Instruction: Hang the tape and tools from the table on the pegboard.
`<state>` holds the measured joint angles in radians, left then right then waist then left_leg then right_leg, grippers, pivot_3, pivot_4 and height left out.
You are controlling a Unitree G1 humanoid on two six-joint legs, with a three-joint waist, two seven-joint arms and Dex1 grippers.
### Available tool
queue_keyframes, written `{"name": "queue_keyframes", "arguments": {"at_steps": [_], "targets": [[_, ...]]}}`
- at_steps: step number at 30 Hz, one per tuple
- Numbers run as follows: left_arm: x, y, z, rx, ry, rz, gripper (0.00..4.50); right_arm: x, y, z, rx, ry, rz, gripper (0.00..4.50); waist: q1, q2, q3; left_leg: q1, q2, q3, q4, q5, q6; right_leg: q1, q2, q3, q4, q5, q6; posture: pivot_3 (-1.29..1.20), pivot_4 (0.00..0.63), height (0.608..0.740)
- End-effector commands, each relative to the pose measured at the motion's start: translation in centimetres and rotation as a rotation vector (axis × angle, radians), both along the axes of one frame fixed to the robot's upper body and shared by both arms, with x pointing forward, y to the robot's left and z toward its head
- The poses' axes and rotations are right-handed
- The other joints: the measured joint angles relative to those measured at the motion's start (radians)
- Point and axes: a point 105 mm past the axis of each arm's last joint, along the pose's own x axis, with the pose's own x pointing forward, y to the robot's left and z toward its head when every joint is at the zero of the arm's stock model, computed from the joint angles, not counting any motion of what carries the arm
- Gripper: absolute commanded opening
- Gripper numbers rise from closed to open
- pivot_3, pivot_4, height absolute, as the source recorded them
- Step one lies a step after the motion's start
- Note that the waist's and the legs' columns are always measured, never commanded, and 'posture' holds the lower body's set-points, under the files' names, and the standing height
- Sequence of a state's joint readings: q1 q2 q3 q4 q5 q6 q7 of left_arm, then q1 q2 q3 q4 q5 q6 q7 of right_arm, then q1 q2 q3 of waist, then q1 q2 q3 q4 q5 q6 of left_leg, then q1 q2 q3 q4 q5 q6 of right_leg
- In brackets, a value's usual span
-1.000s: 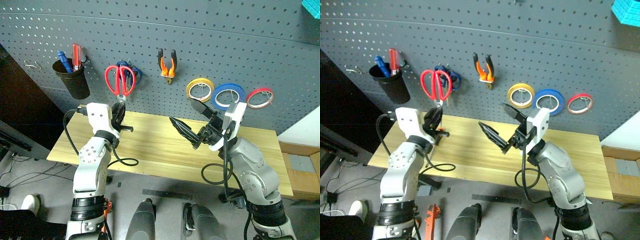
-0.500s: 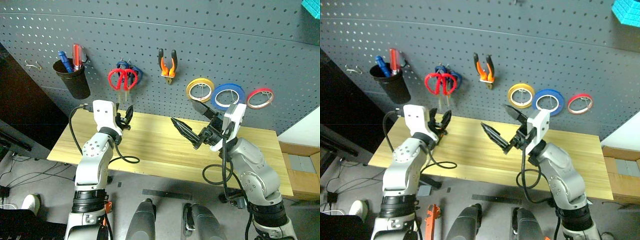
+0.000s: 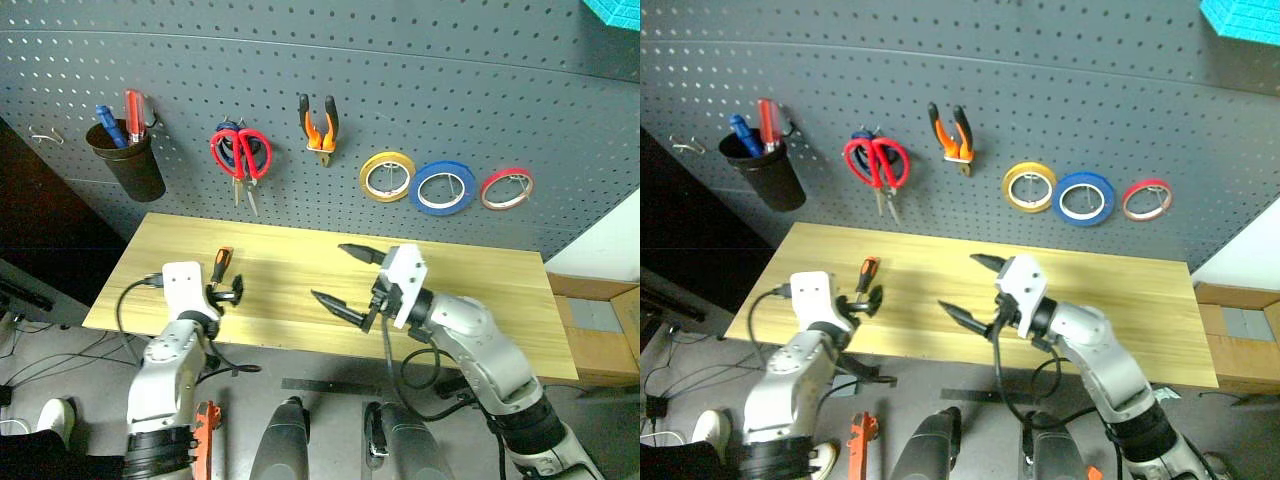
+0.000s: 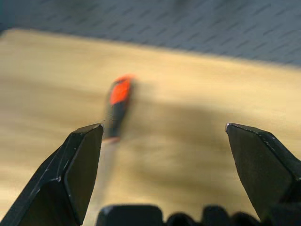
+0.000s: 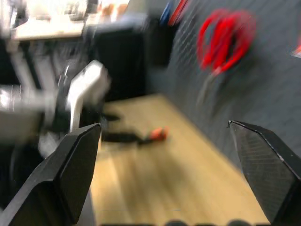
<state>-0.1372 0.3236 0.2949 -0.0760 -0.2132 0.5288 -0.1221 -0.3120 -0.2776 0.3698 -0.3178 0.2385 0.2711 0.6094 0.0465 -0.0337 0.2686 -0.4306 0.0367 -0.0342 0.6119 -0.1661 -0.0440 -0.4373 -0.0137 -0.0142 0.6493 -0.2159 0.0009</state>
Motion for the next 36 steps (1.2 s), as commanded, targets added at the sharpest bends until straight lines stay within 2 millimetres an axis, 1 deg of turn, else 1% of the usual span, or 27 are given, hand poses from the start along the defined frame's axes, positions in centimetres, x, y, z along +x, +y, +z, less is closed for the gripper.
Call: {"name": "queue_keyframes", "arguments": {"at_steps": [1, 3, 4, 6, 8, 10, 11, 14, 17, 21, 27, 28, 29, 30, 31, 36], "targets": [[0.9, 2.6, 1.6, 0.045, -0.01, 0.029, 4.44, 0.0, 2.0, 1.4, 0.004, -0.077, 0.043, 4.5, 0.004, 0.001, 0.012, 0.0, 0.002, 0.002, 0.0, 0.0, 0.0, 0.0, 0.0, 0.0, 0.0, 0.0, 0.0, 0.13, 0.344, 0.74], [1.8, 4.1, 2.0, 0.069, 0.003, 0.039, 4.44, 0.4, 3.0, 1.8, 0.012, -0.085, 0.05, 4.5, 0.005, 0.001, 0.019, -0.001, 0.006, 0.008, 0.0, 0.0, 0.0, 0.0, 0.0, 0.0, -0.001, 0.0, 0.0, 0.13, 0.359, 0.74], [2.1, 4.4, 2.3, 0.075, 0.006, 0.04, 4.44, 0.5, 3.2, 2.1, 0.02, -0.086, 0.051, 4.5, 0.005, 0.001, 0.023, -0.001, 0.008, 0.009, 0.0, 0.001, 0.0, -0.001, 0.0, -0.001, -0.002, 0.0, 0.0, 0.14, 0.363, 0.74], [3.1, 4.4, 2.1, 0.061, 0.035, -0.007, 4.44, 1.0, 3.9, 2.6, 0.025, -0.091, 0.041, 4.5, 0.007, 0.0, 0.036, -0.002, 0.008, 0.011, 0.0, 0.001, 0.0, -0.001, 0.001, -0.001, -0.002, 0.0, 0.0, 0.13, 0.372, 0.74], [3.9, 4.2, 2.1, 0.04, 0.045, -0.051, 4.44, 1.4, 4.3, 3.1, 0.038, -0.093, 0.026, 4.5, 0.007, 0.0, 0.04, -0.003, 0.008, 0.012, -0.001, 0.0, 0.0, -0.003, 0.001, 0.0, -0.002, 0.0, 0.001, 0.13, 0.379, 0.74], [5.2, 3.9, 2.7, -0.038, 0.041, -0.07, 4.44, 1.9, 5.0, 4.2, 0.063, -0.081, 0.002, 4.5, 0.007, 0.0, 0.05, -0.003, 0.008, 0.014, -0.003, -0.001, 0.0, -0.004, 0.001, 0.001, -0.003, 0.002, 0.007, 0.13, 0.395, 0.74], [5.7, 3.8, 3.1, -0.053, 0.038, -0.087, 4.44, 2.1, 5.3, 4.6, 0.073, -0.078, -0.008, 4.5, 0.006, -0.002, 0.056, -0.004, 0.008, 0.014, -0.003, -0.001, 0.0, -0.004, 0.001, 0.0, -0.002, 0.002, 0.007, 0.13, 0.398, 0.74], [6.7, 3.7, 3.1, -0.035, 0.059, -0.122, 4.44, 2.3, 5.7, 5.5, 0.101, -0.068, -0.021, 4.5, 0.004, -0.004, 0.065, -0.006, 0.008, 0.013, -0.003, -0.001, -0.001, -0.005, 0.004, 0.0, -0.002, 0.002, 0.007, 0.13, 0.408, 0.74], [7.2, 4.1, 2.7, 0.022, 0.09, -0.12, 4.44, 2.2, 5.8, 5.8, 0.115, -0.061, -0.026, 4.5, 0.0, -0.004, 0.072, -0.005, 0.009, 0.013, -0.003, -0.002, -0.002, -0.006, 0.005, 0.0, -0.003, 0.001, 0.006, 0.12, 0.419, 0.74], [7.0, 4.7, 1.9, 0.07, 0.149, -0.099, 4.44, 2.1, 5.5, 5.6, 0.114, -0.056, -0.042, 4.5, -0.007, -0.003, 0.085, -0.005, 0.009, 0.014, -0.003, -0.002, -0.002, -0.006, 0.004, 0.0, -0.002, 0.001, 0.005, 0.1, 0.424, 0.74], [6.8, 4.7, 1.0, 0.069, 0.185, -0.103, 4.44, 1.9, 4.8, 5.2, 0.113, -0.032, -0.062, 4.5, -0.018, -0.004, 0.094, -0.006, 0.01, 0.012, -0.004, -0.002, -0.003, -0.007, 0.003, 0.001, -0.002, 0.0, 0.004, 0.09, 0.427, 0.74], [6.8, 4.6, 0.9, 0.066, 0.187, -0.106, 4.1, 1.9, 4.7, 5.2, 0.113, -0.029, -0.065, 4.5, -0.02, -0.004, 0.095, -0.006, 0.01, 0.012, -0.004, -0.002, -0.003, -0.007, 0.003, 0.001, -0.002, 0.0, 0.004, 0.09, 0.427, 0.74], [6.9, 4.5, 0.9, 0.061, 0.186, -0.113, 3.91, 1.9, 4.6, 5.2, 0.113, -0.026, -0.07, 4.5, -0.021, -0.004, 0.097, -0.006, 0.01, 0.012, -0.004, -0.002, -0.003, -0.007, 0.002, 0.001, -0.002, 0.0, 0.004, 0.09, 0.427, 0.74], [7.0, 4.2, 1.0, 0.056, 0.186, -0.121, 3.55, 2.0, 4.5, 5.2, 0.114, -0.022, -0.076, 4.5, -0.022, -0.004, 0.098, -0.006, 0.01, 0.013, -0.004, -0.003, -0.003, -0.008, 0.002, 0.001, -0.002, 0.0, 0.004, 0.09, 0.43, 0.74], [7.1, 4.1, 1.0, 0.054, 0.187, -0.129, 3.34, 2.1, 4.4, 5.2, 0.115, -0.019, -0.082, 4.5, -0.023, -0.004, 0.101, -0.006, 0.01, 0.013, -0.004, -0.003, -0.003, -0.008, 0.002, 0.001, -0.002, 0.0, 0.004, 0.09, 0.43, 0.74], [7.2, 4.0, 1.0, 0.055, 0.192, -0.138, 1.59, 2.1, 4.3, 5.2, 0.113, -0.02, -0.091, 4.5, -0.023, -0.003, 0.108, -0.007, 0.01, 0.013, -0.004, -0.003, -0.004, -0.009, 0.002, 0.001, -0.002, 0.0, 0.004, 0.09, 0.431, 0.74]]}}
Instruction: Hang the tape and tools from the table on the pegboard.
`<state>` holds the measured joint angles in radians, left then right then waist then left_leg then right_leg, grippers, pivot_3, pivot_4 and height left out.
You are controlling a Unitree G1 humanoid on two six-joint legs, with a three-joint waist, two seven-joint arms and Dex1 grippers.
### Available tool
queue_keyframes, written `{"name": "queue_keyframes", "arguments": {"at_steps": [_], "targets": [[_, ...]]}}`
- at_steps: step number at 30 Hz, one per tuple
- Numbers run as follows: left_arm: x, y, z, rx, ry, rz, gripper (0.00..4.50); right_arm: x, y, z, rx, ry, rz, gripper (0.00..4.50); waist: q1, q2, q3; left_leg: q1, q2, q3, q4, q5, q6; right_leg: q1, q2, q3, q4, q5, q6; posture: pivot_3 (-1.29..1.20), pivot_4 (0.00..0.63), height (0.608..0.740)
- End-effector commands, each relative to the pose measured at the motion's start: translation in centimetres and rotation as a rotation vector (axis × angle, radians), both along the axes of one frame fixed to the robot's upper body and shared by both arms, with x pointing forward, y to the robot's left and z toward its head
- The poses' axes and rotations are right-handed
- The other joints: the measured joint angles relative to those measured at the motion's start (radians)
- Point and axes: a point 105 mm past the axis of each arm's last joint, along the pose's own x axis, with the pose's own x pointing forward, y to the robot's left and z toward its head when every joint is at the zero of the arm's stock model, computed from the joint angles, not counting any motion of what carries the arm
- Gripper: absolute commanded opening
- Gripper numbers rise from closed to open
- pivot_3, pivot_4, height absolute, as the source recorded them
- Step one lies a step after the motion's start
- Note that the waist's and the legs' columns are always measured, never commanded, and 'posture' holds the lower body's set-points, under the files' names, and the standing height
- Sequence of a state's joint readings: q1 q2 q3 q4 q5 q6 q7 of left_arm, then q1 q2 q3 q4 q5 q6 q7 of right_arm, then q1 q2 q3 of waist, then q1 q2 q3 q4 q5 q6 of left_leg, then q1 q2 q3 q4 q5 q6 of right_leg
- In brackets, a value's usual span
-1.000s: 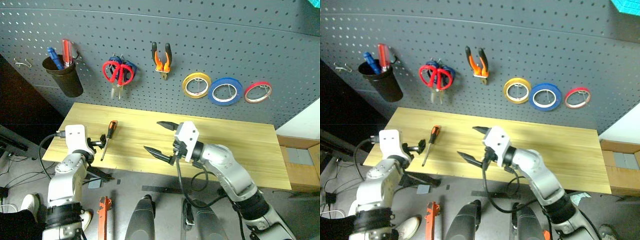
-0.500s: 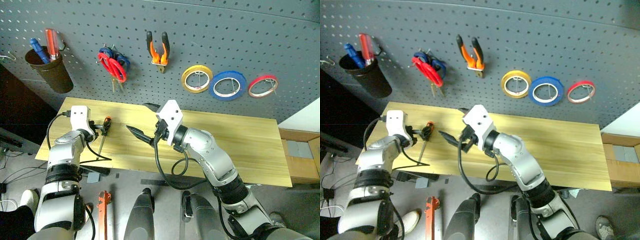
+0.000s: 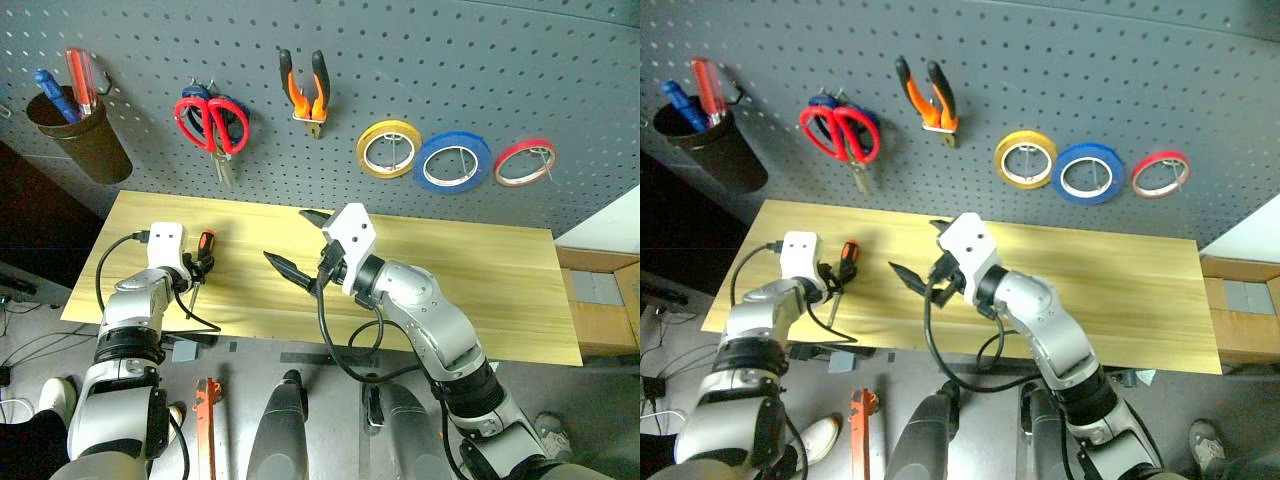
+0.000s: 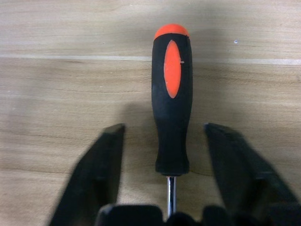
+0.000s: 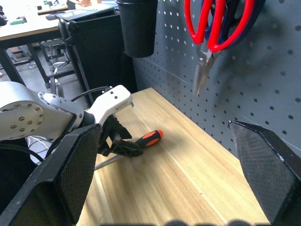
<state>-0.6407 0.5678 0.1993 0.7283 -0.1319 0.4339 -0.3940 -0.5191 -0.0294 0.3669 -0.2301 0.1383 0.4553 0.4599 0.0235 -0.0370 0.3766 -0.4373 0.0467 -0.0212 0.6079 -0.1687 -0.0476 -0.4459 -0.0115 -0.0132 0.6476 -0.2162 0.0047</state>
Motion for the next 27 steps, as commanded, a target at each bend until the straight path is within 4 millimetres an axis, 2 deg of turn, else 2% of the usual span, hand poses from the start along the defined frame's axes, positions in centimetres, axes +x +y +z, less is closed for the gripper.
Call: {"name": "queue_keyframes", "arguments": {"at_steps": [1, 3, 4, 12, 15, 18, 19, 21, 23, 25, 27], "targets": [[0.1, 0.3, 0.6, 0.023, -0.006, -0.009, 1.26, -0.6, -0.3, 1.3, 0.04, -0.036, 0.005, 4.5, 0.0, 0.0, 0.0, 0.0, 0.0, 0.001, 0.0, 0.0, 0.0, 0.0, 0.0, 0.0, 0.0, 0.0, 0.0, 0.09, 0.432, 0.74], [0.0, 0.3, 0.5, 0.023, -0.001, -0.009, 0.6, -0.5, -0.4, 1.3, 0.039, -0.037, 0.003, 4.5, 0.0, 0.0, 0.001, -0.001, 0.0, 0.002, 0.0, -0.001, -0.001, -0.001, 0.0, 0.0, 0.0, 0.0, 0.0, 0.09, 0.432, 0.74], [-0.1, 0.4, 0.4, 0.024, 0.001, -0.01, 0.51, -0.5, -0.5, 1.3, 0.038, -0.037, 0.001, 4.5, 0.0, 0.0, 0.001, -0.001, 0.0, 0.002, -0.001, -0.001, -0.001, -0.002, 0.0, 0.0, 0.0, 0.0, 0.0, 0.09, 0.432, 0.74], [-0.2, 0.4, 0.5, 0.035, -0.011, 0.004, 0.51, -0.1, -0.6, 1.2, 0.035, -0.043, -0.005, 4.5, 0.0, 0.0, 0.001, -0.001, 0.0, 0.003, -0.001, -0.001, -0.001, -0.002, 0.0, 0.0, 0.0, 0.0, 0.0, 0.09, 0.415, 0.74], [-0.4, -0.7, 1.4, 0.016, -0.072, -0.01, 0.51, -0.3, -0.6, 1.5, 0.042, -0.059, 0.01, 4.5, 0.0, 0.0, 0.001, -0.002, 0.0, 0.004, -0.001, -0.001, -0.001, -0.004, 0.0, 0.0, 0.0, 0.0, 0.0, 0.1, 0.397, 0.74], [-2.6, -4.3, 2.1, 0.0, -0.156, -0.07, 0.51, -1.3, -1.5, 2.2, 0.078, -0.072, 0.048, 4.5, 0.001, 0.0, -0.001, -0.009, 0.0, 0.002, 0.0, -0.001, -0.002, -0.009, -0.001, 0.0, 0.0, 0.0, 0.0, 0.12, 0.354, 0.74], [-3.4, -5.3, 2.1, -0.01, -0.17, -0.071, 0.51, -1.6, -1.7, 2.3, 0.092, -0.067, 0.064, 4.5, 0.001, -0.001, -0.001, -0.012, 0.001, 0.001, 0.0, 0.0, -0.003, -0.011, -0.006, 0.0, 0.001, 0.0, 0.001, 0.13, 0.335, 0.74], [-4.9, -6.9, 2.6, -0.015, -0.211, -0.049, 0.51, -2.1, -1.9, 2.4, 0.113, -0.062, 0.096, 4.5, 0.003, -0.003, -0.004, -0.015, 0.0, -0.001, 0.0, 0.0, -0.005, -0.011, -0.008, -0.001, -0.001, 0.0, 0.002, 0.16, 0.312, 0.74], [-6.0, -7.7, 3.6, -0.004, -0.267, 0.006, 0.51, -2.3, -2.1, 2.3, 0.13, -0.053, 0.113, 4.5, 0.008, -0.006, -0.007, -0.016, -0.001, -0.003, 0.0, 0.001, -0.006, -0.011, -0.008, -0.003, -0.001, -0.001, 0.003, 0.19, 0.285, 0.74], [-7.4, -7.8, 5.5, 0.066, -0.358, 0.083, 0.51, -2.7, -2.3, 2.3, 0.159, -0.046, 0.127, 4.5, 0.013, -0.009, -0.009, -0.015, -0.001, -0.004, 0.0, 0.0, -0.005, -0.01, -0.006, -0.005, 0.0, -0.001, 0.003, 0.21, 0.263, 0.74], [-8.0, -8.0, 6.4, 0.099, -0.404, 0.109, 0.51, -2.7, -2.3, 2.2, 0.173, -0.038, 0.139, 4.5, 0.018, -0.009, -0.018, -0.015, -0.001, -0.004, 0.0, 0.0, -0.005, -0.01, -0.005, -0.005, -0.001, -0.001, 0.003, 0.24, 0.236, 0.74]]}}
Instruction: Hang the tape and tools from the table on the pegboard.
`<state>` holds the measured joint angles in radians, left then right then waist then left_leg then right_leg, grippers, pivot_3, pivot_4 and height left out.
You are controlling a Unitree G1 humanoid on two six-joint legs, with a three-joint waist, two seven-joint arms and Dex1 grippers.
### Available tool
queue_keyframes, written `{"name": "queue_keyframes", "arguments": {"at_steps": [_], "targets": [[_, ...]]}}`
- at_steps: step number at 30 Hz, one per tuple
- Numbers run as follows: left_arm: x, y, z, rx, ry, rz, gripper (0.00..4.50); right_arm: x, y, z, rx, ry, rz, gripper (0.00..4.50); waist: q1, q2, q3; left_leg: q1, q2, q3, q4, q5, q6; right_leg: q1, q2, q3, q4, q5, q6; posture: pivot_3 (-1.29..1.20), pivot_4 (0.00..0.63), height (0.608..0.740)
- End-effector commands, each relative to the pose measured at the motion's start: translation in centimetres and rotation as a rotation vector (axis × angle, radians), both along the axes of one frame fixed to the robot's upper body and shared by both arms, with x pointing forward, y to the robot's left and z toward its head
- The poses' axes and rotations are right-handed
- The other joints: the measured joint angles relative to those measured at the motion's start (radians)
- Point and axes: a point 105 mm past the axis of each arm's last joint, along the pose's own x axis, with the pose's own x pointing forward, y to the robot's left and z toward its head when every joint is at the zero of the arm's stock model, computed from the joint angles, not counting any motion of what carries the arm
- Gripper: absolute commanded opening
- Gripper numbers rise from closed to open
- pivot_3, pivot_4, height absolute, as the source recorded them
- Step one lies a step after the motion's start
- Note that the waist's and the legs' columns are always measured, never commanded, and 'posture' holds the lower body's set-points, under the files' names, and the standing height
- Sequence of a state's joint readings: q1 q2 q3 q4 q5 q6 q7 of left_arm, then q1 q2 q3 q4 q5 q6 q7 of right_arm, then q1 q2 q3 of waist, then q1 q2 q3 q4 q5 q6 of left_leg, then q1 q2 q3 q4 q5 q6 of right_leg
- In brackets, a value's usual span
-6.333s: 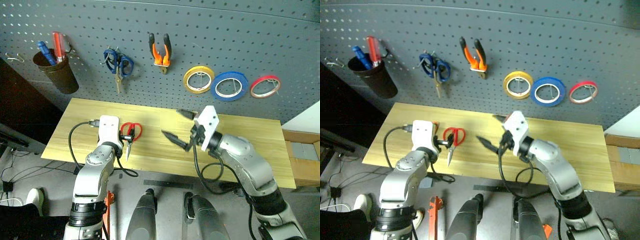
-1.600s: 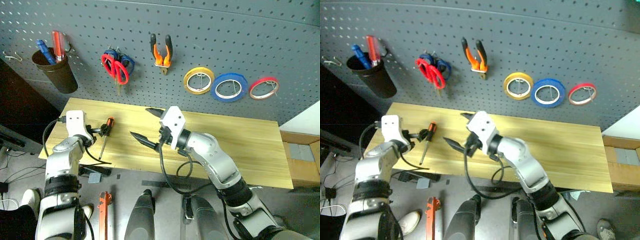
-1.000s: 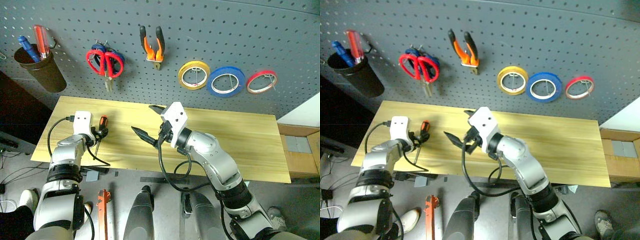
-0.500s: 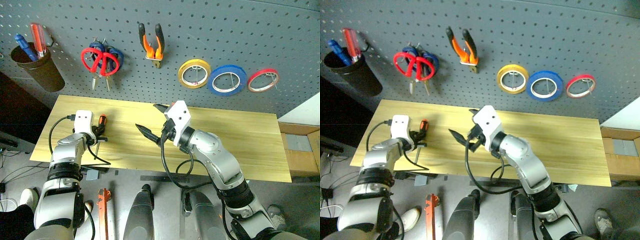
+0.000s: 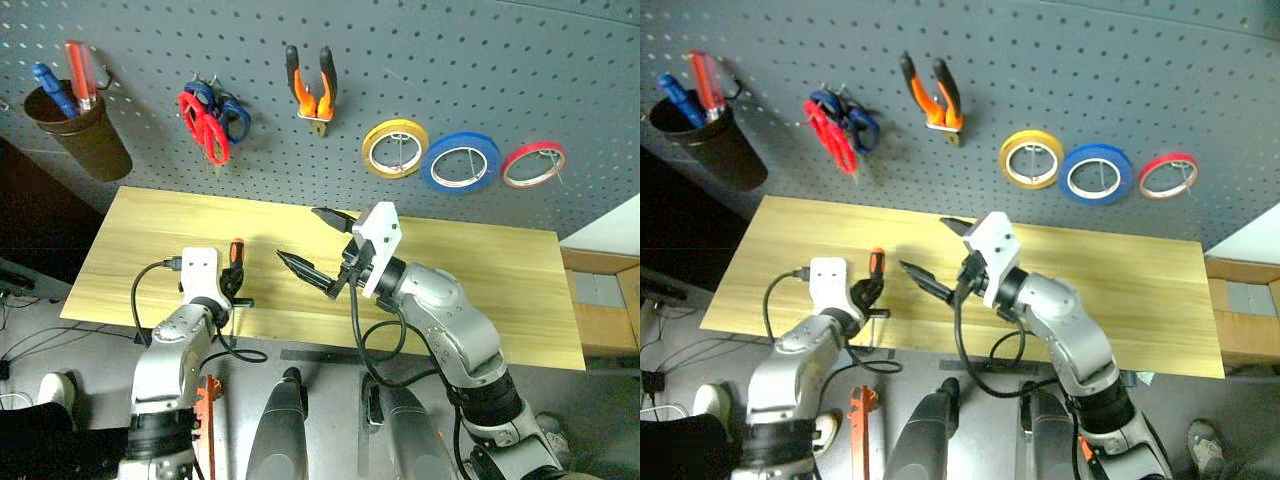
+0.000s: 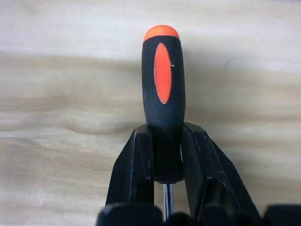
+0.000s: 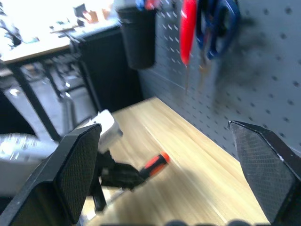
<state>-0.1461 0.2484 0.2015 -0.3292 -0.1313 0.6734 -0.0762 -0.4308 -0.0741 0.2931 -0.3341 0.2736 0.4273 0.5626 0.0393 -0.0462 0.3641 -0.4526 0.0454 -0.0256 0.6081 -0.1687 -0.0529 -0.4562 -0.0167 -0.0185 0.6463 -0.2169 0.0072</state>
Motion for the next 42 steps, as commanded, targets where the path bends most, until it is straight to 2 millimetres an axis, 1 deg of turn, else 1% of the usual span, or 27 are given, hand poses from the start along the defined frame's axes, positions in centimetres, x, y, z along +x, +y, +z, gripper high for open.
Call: {"name": "queue_keyframes", "arguments": {"at_steps": [1, 3, 5, 7, 9, 10, 12, 14, 15, 16, 18, 21, 23, 26, 27, 30, 32, 34, 37, 39, 42], "targets": [[-1.6, 0.2, 4.4, 0.114, -0.179, 0.083, 0.51, -1.1, -0.1, 1.6, 0.081, -0.043, 0.056, 4.5, 0.007, 0.0, -0.016, 0.0, 0.0, 0.0, 0.0, 0.0, 0.0, 0.0, 0.0, 0.0, 0.001, 0.0, 0.0, 0.25, 0.226, 0.74], [-2.6, 0.0, 6.3, 0.18, -0.266, 0.113, 0.51, -1.4, 0.1, 2.0, 0.12, -0.028, 0.092, 4.5, 0.014, 0.0, -0.031, 0.001, -0.001, 0.001, 0.0, 0.001, -0.001, 0.0, 0.002, 0.0, 0.0, 0.001, -0.001, 0.27, 0.198, 0.74], [-3.4, 0.1, 9.3, 0.263, -0.391, 0.15, 0.51, -1.6, 0.5, 2.6, 0.148, -0.027, 0.127, 4.5, 0.025, -0.002, -0.05, 0.001, -0.001, 0.001, 0.0, 0.001, -0.001, 0.0, 0.002, 0.0, 0.0, 0.001, -0.001, 0.29, 0.177, 0.74], [-3.7, 0.3, 11.1, 0.314, -0.466, 0.17, 0.51, -1.5, 0.8, 2.9, 0.163, -0.027, 0.141, 4.5, 0.04, -0.003, -0.065, 0.001, 0.0, 0.0, 0.0, 0.001, -0.001, 0.001, 0.004, 0.0, 0.0, 0.001, -0.002, 0.31, 0.159, 0.74], [-3.7, 0.8, 13.9, 0.356, -0.579, 0.193, 0.51, -1.2, 1.0, 3.2, 0.175, -0.04, 0.145, 4.5, 0.05, -0.003, -0.083, 0.002, 0.0, 0.001, 0.001, 0.001, -0.001, 0.001, 0.01, -0.002, 0.0, 0.002, -0.003, 0.32, 0.147, 0.74], [-3.6, 1.3, 15.4, 0.373, -0.631, 0.216, 0.51, -1.1, 1.2, 3.5, 0.18, -0.048, 0.149, 4.5, 0.059, -0.004, -0.089, 0.003, 0.0, 0.001, 0.0, 0.001, -0.001, 0.002, 0.01, -0.002, 0.0, 0.002, -0.003, 0.32, 0.143, 0.74], [-2.6, 2.6, 19.1, 0.385, -0.743, 0.257, 0.51, -0.7, 1.4, 4.1, 0.194, -0.067, 0.15, 4.5, 0.075, -0.006, -0.095, 0.003, 0.001, 0.0, 0.001, 0.001, -0.001, 0.002, 0.012, -0.003, 0.0, 0.003, -0.004, 0.32, 0.14, 0.74], [-1.3, 3.4, 22.3, 0.393, -0.827, 0.264, 0.51, -0.4, 1.6, 4.5, 0.204, -0.08, 0.145, 4.5, 0.089, -0.007, -0.099, 0.004, 0.002, 0.0, 0.002, 0.003, -0.002, 0.004, 0.013, -0.006, -0.001, 0.005, -0.005, 0.33, 0.134, 0.74], [-1.0, 3.6, 23.1, 0.394, -0.848, 0.265, 0.51, -0.3, 1.6, 4.5, 0.205, -0.084, 0.144, 4.5, 0.095, -0.007, -0.102, 0.005, 0.002, 0.0, 0.002, 0.003, -0.001, 0.005, 0.014, -0.006, -0.001, 0.006, -0.005, 0.33, 0.134, 0.74], [-0.2, 3.8, 24.2, 0.396, -0.869, 0.258, 0.51, -0.1, 1.7, 4.6, 0.208, -0.087, 0.142, 4.5, 0.098, -0.007, -0.106, 0.005, 0.002, 0.0, 0.002, 0.004, -0.001, 0.006, 0.014, -0.006, -0.001, 0.006, -0.005, 0.33, 0.134, 0.74], [0.6, 4.2, 25.6, 0.391, -0.901, 0.257, 0.51, 0.0, 1.7, 4.9, 0.213, -0.094, 0.137, 4.5, 0.101, -0.007, -0.113, 0.006, 0.002, 0.001, 0.002, 0.004, -0.001, 0.007, 0.013, -0.005, -0.003, 0.007, -0.004, 0.32, 0.139, 0.74], [3.0, 5.2, 27.8, 0.354, -0.931, 0.253, 0.51, 0.2, 2.3, 6.5, 0.252, -0.13, 0.136, 4.5, 0.107, -0.008, -0.113, 0.007, 0.001, 0.001, 0.002, 0.004, -0.001, 0.009, 0.012, -0.005, -0.002, 0.007, -0.004, 0.3, 0.149, 0.74], [4.2, 5.3, 28.4, 0.341, -0.936, 0.226, 0.51, 0.1, 2.7, 7.4, 0.265, -0.146, 0.147, 4.5, 0.107, -0.008, -0.113, 0.007, 0.002, 0.0, 0.002, 0.005, -0.003, 0.008, 0.014, -0.007, -0.001, 0.007, -0.004, 0.28, 0.159, 0.74], [6.0, 4.7, 29.3, 0.333, -0.944, 0.158, 0.51, 0.1, 3.4, 8.2, 0.247, -0.181, 0.152, 4.5, 0.103, -0.008, -0.113, 0.008, 0.003, 0.0, 0.002, 0.005, -0.003, 0.009, 0.014, -0.007, 0.0, 0.007, -0.005, 0.26, 0.185, 0.74], [6.3, 4.5, 29.5, 0.333, -0.949, 0.148, 0.51, 0.1, 3.5, 8.3, 0.238, -0.188, 0.148, 4.5, 0.103, -0.008, -0.113, 0.009, 0.002, 0.0, 0.002, 0.005, -0.003, 0.009, 0.014, -0.006, 0.0, 0.007, -0.005, 0.26, 0.185, 0.74], [7.3, 3.8, 30.6, 0.316, -0.978, 0.117, 0.51, 0.5, 4.0, 8.5, 0.207, -0.214, 0.13, 4.5, 0.098, -0.007, -0.113, 0.009, 0.002, 0.001, 0.002, 0.005, -0.002, 0.01, 0.014, -0.006, -0.001, 0.007, -0.005, 0.23, 0.219, 0.74], [7.8, 4.0, 30.9, 0.313, -0.976, 0.122, 0.51, 0.7, 4.1, 8.9, 0.198, -0.222, 0.122, 4.5, 0.095, -0.007, -0.112, 0.009, 0.002, 0.001, 0.002, 0.005, -0.002, 0.01, 0.014, -0.006, -0.001, 0.007, -0.005, 0.21, 0.239, 0.74], [8.3, 4.5, 30.7, 0.305, -0.964, 0.135, 0.51, 1.0, 4.0, 9.2, 0.198, -0.226, 0.109, 4.5, 0.089, -0.005, -0.109, 0.009, 0.002, 0.001, 0.002, 0.005, -0.002, 0.01, 0.014, -0.006, 0.0, 0.007, -0.005, 0.19, 0.26, 0.74], [9.0, 5.0, 29.9, 0.3, -0.935, 0.14, 0.51, 1.3, 3.8, 9.4, 0.196, -0.227, 0.095, 4.5, 0.072, -0.002, -0.106, 0.009, 0.002, 0.001, 0.002, 0.005, -0.002, 0.01, 0.014, -0.005, 0.0, 0.007, -0.005, 0.18, 0.281, 0.74], [9.5, 5.3, 28.8, 0.279, -0.903, 0.142, 0.51, 1.6, 3.6, 9.2, 0.19, -0.218, 0.081, 4.5, 0.063, -0.001, -0.103, 0.009, 0.002, 0.001, 0.002, 0.005, -0.002, 0.01, 0.014, -0.005, 0.001, 0.007, -0.005, 0.16, 0.311, 0.74], [10.0, 5.7, 26.8, 0.257, -0.859, 0.146, 0.51, 2.0, 3.3, 8.8, 0.186, -0.199, 0.056, 4.5, 0.052, 0.0, -0.084, 0.012, 0.003, 0.002, 0.002, 0.005, -0.001, 0.011, 0.014, -0.004, 0.002, 0.007, -0.005, 0.16, 0.335, 0.74]]}}
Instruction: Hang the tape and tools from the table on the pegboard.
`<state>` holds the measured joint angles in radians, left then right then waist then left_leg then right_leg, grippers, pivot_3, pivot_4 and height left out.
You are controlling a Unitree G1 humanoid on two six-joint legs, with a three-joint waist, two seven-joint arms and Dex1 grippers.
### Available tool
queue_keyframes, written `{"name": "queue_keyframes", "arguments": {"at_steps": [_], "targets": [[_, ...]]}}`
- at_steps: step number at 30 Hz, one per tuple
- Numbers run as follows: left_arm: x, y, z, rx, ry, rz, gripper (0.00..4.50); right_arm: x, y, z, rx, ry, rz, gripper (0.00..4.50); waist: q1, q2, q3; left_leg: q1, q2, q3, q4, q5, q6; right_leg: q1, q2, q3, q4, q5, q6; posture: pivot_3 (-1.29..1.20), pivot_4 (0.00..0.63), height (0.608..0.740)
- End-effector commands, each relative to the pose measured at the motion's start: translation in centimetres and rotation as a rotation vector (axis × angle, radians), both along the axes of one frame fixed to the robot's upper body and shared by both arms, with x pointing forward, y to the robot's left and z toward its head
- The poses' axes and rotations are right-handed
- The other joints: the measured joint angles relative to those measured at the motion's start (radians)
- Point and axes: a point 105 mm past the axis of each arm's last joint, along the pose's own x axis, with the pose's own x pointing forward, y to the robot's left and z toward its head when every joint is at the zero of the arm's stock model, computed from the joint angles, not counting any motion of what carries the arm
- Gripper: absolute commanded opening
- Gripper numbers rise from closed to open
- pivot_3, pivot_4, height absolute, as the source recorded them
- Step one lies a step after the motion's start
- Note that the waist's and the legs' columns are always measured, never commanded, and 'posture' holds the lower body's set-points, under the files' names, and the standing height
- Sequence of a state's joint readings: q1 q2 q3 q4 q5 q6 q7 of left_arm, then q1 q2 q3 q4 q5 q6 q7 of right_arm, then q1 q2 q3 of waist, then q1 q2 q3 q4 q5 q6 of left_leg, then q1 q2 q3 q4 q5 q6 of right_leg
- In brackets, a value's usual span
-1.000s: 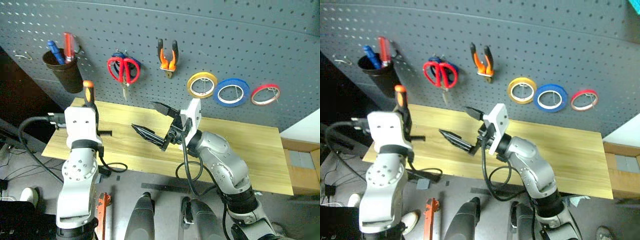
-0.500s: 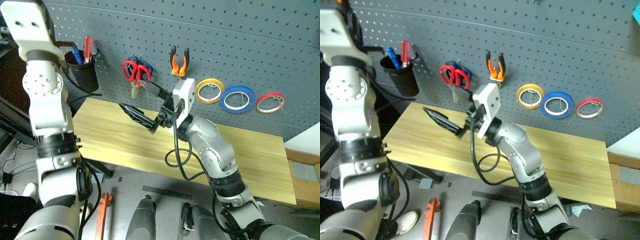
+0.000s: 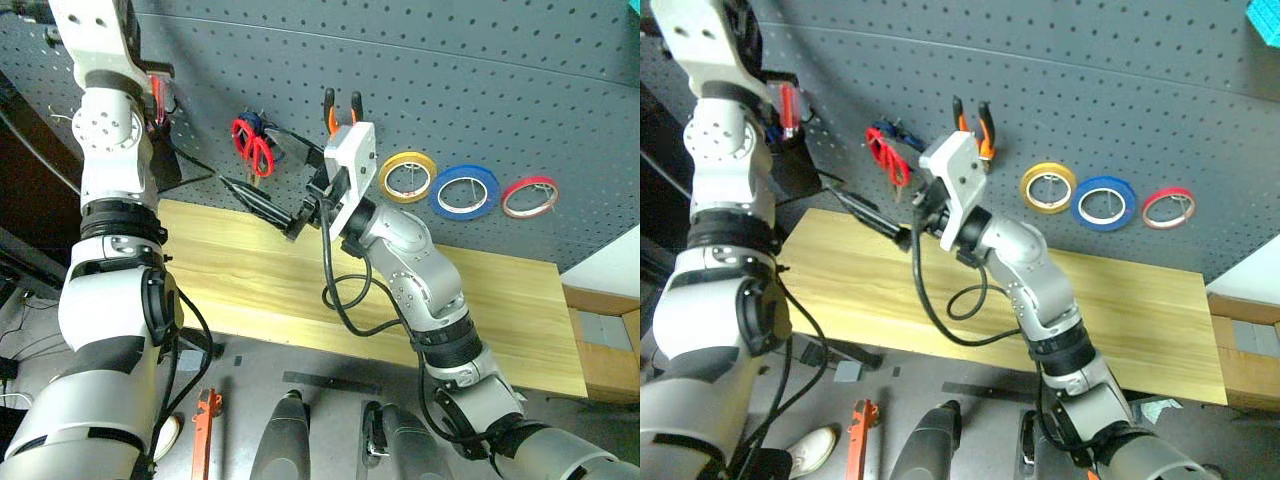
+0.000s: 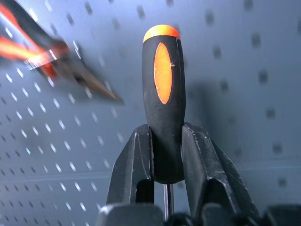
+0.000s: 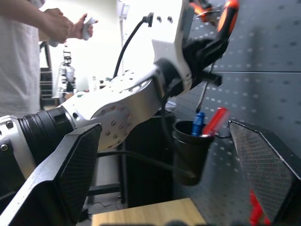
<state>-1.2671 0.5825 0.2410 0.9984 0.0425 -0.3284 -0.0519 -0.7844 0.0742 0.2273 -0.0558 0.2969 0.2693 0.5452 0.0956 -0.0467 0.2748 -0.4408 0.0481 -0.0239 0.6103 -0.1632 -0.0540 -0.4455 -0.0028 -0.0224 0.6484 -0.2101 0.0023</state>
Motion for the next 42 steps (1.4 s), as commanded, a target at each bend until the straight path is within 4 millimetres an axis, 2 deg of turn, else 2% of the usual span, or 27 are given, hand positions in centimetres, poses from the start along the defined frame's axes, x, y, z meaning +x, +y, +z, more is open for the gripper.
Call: {"name": "queue_keyframes", "arguments": {"at_steps": [1, 8, 16, 20, 25, 27, 28, 36, 40, 42], "targets": [[-0.4, 0.6, -0.5, -0.017, -0.024, 0.009, 0.51, -0.1, -0.5, 0.6, 0.025, -0.012, -0.016, 4.5, -0.009, 0.001, 0.011, 0.0, 0.0, 0.0, 0.0, 0.0, 0.0, 0.0, 0.0, 0.0, 0.001, 0.0, 0.0, 0.16, 0.34, 0.74], [-1.8, 2.6, -2.0, -0.033, -0.032, 0.078, 0.51, 0.0, -0.8, -0.9, 0.003, 0.036, -0.021, 4.5, -0.021, 0.002, 0.038, 0.001, 0.0, 0.001, 0.0, 0.0, 0.001, 0.0, 0.0, 0.002, 0.001, 0.0, 0.0, 0.19, 0.357, 0.74], [-3.9, 4.8, -5.5, -0.11, 0.037, 0.157, 0.51, 0.5, -1.2, -1.3, -0.011, 0.042, -0.035, 4.5, -0.021, 0.003, 0.047, 0.001, 0.0, 0.001, -0.001, 0.0, 0.001, 0.0, -0.001, 0.004, 0.001, 0.0, 0.0, 0.2, 0.36, 0.74], [-4.7, 4.9, -5.9, -0.123, 0.046, 0.168, 1.88, 0.6, -1.2, -1.5, -0.019, 0.042, -0.034, 4.5, -0.019, 0.003, 0.048, 0.001, 0.001, 0.001, -0.001, 0.0, 0.001, 0.0, -0.001, 0.004, 0.001, 0.0, 0.0, 0.2, 0.358, 0.74], [-4.8, 5.2, -5.5, -0.122, 0.054, 0.174, 3.66, 0.4, -1.0, -1.6, -0.016, 0.043, -0.026, 4.5, -0.016, 0.004, 0.049, 0.001, 0.001, 0.001, -0.001, 0.0, 0.001, 0.0, -0.001, 0.005, 0.001, 0.0, 0.0, 0.21, 0.358, 0.74], [-4.8, 5.2, -5.4, -0.122, 0.054, 0.174, 4.31, 0.4, -0.9, -1.6, -0.017, 0.041, -0.025, 4.5, -0.016, 0.004, 0.049, 0.001, 0.001, 0.001, -0.001, 0.0, 0.001, 0.0, -0.001, 0.005, 0.0, 0.0, 0.0, 0.21, 0.357, 0.74], [-4.8, 5.2, -5.4, -0.126, 0.054, 0.174, 4.47, 0.4, -1.0, -1.6, -0.016, 0.04, -0.026, 4.5, -0.016, 0.004, 0.049, 0.001, 0.001, 0.001, -0.001, 0.0, 0.001, 0.0, -0.001, 0.005, 0.0, 0.0, 0.0, 0.21, 0.355, 0.74], [-5.5, 4.7, -7.1, -0.228, 0.084, 0.095, 4.47, 0.6, -1.7, -1.7, -0.03, 0.023, -0.042, 4.5, -0.017, 0.003, 0.048, 0.001, 0.0, 0.002, -0.002, 0.0, 0.0, 0.0, -0.002, 0.005, -0.001, 0.0, 0.0, 0.21, 0.318, 0.74], [-6.2, 2.8, -8.9, -0.255, 0.14, 0.016, 4.47, 0.6, -2.4, -2.2, -0.058, 0.002, -0.053, 4.5, -0.016, 0.003, 0.048, 0.001, 0.001, 0.001, -0.002, 0.0, 0.0, 0.0, -0.002, 0.005, -0.001, 0.0, 0.0, 0.22, 0.286, 0.74], [-7.7, 0.6, -9.3, -0.268, 0.144, -0.035, 4.47, 0.1, -3.8, -2.3, -0.066, -0.002, -0.075, 4.5, -0.014, 0.001, 0.046, 0.001, 0.0, 0.001, -0.002, 0.0, 0.0, 0.0, -0.003, 0.005, -0.001, 0.0, 0.0, 0.22, 0.259, 0.74]]}}
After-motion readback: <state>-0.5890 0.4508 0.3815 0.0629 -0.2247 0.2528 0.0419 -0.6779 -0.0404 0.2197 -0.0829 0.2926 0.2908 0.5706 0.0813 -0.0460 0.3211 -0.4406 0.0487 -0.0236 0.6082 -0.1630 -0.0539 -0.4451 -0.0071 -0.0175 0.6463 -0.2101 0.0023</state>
